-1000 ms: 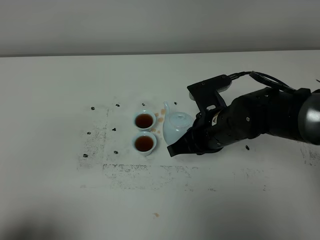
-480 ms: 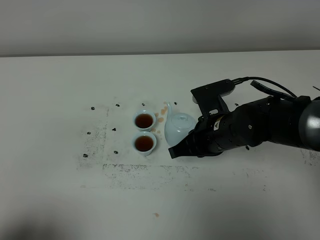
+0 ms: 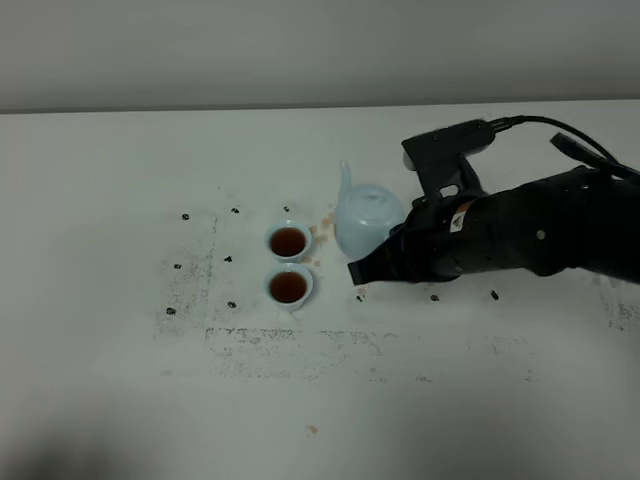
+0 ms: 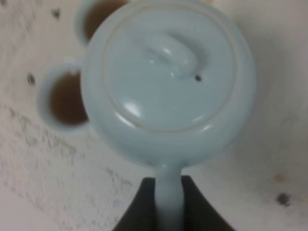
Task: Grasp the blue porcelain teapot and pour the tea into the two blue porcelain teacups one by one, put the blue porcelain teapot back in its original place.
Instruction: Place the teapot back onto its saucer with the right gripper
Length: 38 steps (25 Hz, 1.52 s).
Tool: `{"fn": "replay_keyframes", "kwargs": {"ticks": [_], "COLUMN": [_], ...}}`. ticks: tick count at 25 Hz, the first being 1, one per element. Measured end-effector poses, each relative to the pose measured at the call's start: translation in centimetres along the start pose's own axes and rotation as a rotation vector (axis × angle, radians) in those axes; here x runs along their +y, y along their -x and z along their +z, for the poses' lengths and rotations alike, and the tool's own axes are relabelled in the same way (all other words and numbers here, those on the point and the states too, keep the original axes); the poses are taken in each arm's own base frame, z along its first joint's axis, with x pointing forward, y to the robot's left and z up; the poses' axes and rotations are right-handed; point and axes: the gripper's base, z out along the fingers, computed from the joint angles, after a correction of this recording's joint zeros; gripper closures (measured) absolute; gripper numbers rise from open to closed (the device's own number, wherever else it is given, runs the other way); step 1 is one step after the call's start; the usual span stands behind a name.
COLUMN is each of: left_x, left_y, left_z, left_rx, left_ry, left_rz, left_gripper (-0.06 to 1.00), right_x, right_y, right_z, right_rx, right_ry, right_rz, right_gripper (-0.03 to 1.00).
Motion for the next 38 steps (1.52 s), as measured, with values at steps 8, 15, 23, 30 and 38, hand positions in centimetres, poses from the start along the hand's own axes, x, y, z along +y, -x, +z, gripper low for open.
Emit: {"fn": "replay_keyframes", "kwargs": {"ticks": [8,15,23,30,38], "left_x": [0.0,0.0,0.0,0.0,0.0], "left_y": [0.0,0.0,0.0,0.0,0.0], "left_z": [0.0,0.0,0.0,0.0,0.0], "left_rx": [0.0,0.0,0.0,0.0,0.0], "left_ry": [0.0,0.0,0.0,0.0,0.0], "left_rz": [0.0,0.0,0.0,0.0,0.0], "left_gripper": [0.26,0.26,0.26,0.26,0.26], "right_x": [-2.9,-3.0,-3.1,-3.3,-3.6], "right_y": [0.4,-1.0,-3.1,-4.2,-5.8], "right_z": [-4.1,-5.3,-5.5,-4.8,-3.7], "right_rx": [0.024,0.058,0.04,0.007,0.022], "right_ry": [-0.061,-0.065,-0.059,-0.063,-0.073], "right_rz": [0.02,0.046,0.103,0.133,0.156], "right_gripper": [0.92,0.92,0.92,0.92,0.92]}}
